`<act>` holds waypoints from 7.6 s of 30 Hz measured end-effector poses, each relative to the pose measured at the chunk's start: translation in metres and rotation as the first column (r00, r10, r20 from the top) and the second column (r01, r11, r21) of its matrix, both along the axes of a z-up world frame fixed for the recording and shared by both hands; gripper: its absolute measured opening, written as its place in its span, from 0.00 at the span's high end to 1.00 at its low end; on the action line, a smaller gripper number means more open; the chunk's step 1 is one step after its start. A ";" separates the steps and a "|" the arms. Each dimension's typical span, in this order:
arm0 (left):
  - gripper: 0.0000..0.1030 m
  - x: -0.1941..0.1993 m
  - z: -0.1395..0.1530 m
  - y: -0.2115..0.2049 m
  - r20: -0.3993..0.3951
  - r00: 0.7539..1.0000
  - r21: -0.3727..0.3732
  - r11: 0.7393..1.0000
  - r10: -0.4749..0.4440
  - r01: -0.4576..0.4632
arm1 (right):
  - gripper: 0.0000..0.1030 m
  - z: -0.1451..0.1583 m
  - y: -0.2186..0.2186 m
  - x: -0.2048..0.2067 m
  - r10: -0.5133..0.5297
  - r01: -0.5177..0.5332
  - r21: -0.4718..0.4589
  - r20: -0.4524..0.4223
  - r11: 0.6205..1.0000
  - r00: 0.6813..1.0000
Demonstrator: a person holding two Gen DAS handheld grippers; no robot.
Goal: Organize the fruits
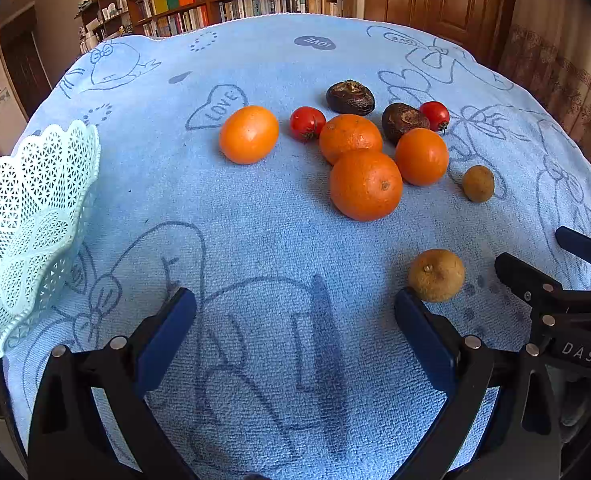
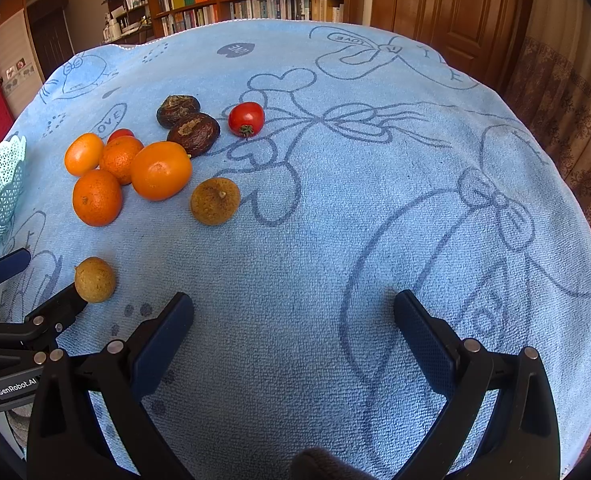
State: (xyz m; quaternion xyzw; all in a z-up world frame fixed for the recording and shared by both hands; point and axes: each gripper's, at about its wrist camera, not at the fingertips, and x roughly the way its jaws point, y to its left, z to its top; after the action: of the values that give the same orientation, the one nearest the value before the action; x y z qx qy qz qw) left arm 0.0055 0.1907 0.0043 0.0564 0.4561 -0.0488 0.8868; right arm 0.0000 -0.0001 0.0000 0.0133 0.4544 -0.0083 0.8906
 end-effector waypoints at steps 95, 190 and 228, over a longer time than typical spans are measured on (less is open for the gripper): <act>0.30 0.044 0.020 -0.026 0.087 0.988 -0.058 0.989 -0.130 0.136 | 0.72 0.032 0.020 0.005 0.105 -0.117 0.118 0.100 0.986 0.989; 0.03 -0.066 0.123 0.255 0.372 0.806 -0.273 0.885 0.459 -0.377 | 0.48 0.092 0.207 0.020 0.387 -0.432 0.318 0.197 0.844 0.901; 0.03 -0.037 0.128 0.150 0.364 0.901 -0.204 0.964 0.236 -0.170 | 0.50 0.032 0.030 0.034 0.004 -0.013 0.094 0.094 0.995 0.996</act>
State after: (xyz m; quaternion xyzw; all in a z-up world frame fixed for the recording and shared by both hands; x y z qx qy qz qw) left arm -0.0315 0.3404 0.1328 -0.0577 0.2705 0.0178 0.9608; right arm 0.0341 0.0297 0.0320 0.0539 0.4119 0.0178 0.9095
